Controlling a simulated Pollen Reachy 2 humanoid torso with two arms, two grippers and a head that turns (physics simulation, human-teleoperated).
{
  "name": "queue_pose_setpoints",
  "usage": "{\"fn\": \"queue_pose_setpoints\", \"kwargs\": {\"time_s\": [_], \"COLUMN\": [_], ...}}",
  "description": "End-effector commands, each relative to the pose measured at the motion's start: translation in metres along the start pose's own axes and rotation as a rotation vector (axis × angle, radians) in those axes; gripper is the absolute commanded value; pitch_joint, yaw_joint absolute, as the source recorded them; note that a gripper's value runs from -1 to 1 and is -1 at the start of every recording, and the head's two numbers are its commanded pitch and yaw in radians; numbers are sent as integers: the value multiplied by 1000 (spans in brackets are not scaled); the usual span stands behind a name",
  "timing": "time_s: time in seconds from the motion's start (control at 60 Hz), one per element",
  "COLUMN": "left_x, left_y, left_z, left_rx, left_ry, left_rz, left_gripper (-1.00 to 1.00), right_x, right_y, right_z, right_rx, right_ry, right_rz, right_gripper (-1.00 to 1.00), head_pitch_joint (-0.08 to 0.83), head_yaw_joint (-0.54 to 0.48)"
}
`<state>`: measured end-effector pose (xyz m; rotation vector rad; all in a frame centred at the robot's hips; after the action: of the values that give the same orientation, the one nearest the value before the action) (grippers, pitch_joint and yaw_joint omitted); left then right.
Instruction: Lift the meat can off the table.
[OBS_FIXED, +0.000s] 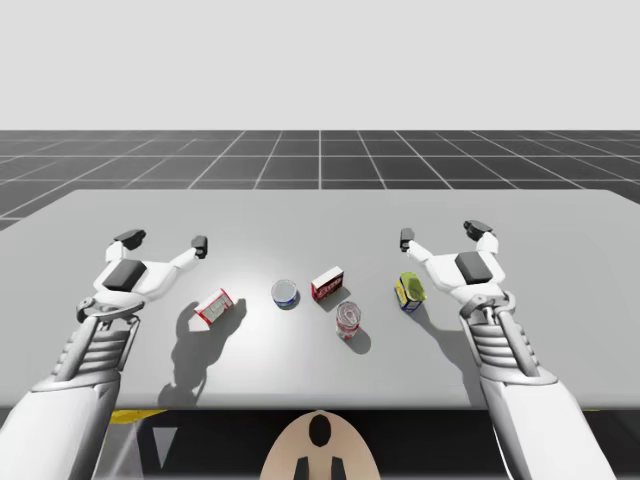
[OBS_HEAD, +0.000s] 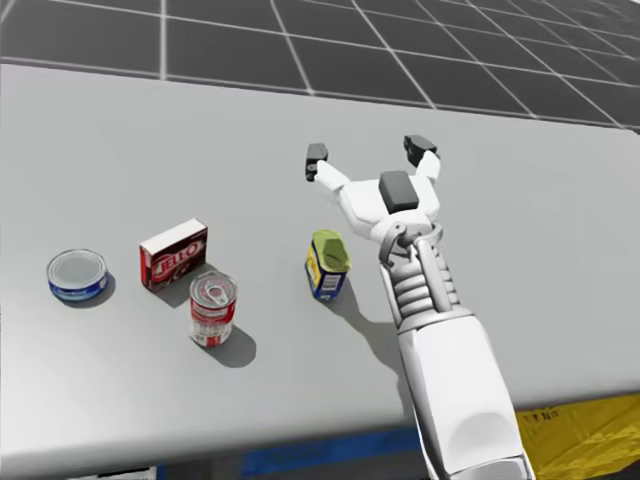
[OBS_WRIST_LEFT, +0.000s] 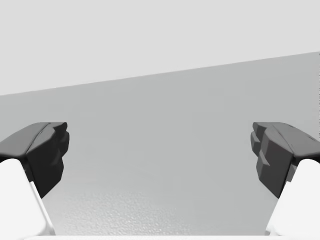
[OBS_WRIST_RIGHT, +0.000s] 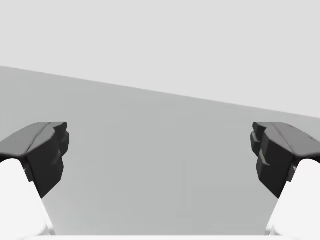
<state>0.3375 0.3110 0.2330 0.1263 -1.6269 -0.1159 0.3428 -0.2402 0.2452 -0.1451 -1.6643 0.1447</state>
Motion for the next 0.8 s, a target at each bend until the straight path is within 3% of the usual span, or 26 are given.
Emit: {"fn": "queue_pose_setpoints", "kwargs": {"time_s": [0.017,0.117,0.25,0.367,0.617,0.7,0.733,0.8], "left_x": [0,-1,-1,-2,-4,-4,-5,-5], "left_y": [-1,-1,-2,-2,-5,-6,-7,-7], "left_z": [-1,-1,-1,-1,-2,-1,-1,-1], "left_rx": [-5,-4,-3,-4,-8,-11,-12,-13], "left_ry": [-1,4,1,-1,5,8,9,10], "left_rz": [2,9,15,13,8,6,5,3], "left_gripper": [-1000,-1000,-1000,-1000,-1000,-1000,-1000,-1000], "right_x": [2,6,9,6,-21,-31,-38,-49], "right_y": [1,3,12,17,31,36,40,44], "right_z": [2,13,44,68,105,112,116,117], "right_rx": [17,67,89,111,92,91,90,90], "right_ry": [7,51,96,125,171,202,209,219], "right_rz": [-21,-91,-78,-98,-111,-144,-186,-194], "right_gripper": [-1000,-1000,-1000,-1000,-1000,-1000,-1000,-1000], "head_pitch_joint": [629,620,618,619,618,618,618,619], "head_yaw_joint": [-353,-340,-335,-331,-328,-327,-328,-328]}}
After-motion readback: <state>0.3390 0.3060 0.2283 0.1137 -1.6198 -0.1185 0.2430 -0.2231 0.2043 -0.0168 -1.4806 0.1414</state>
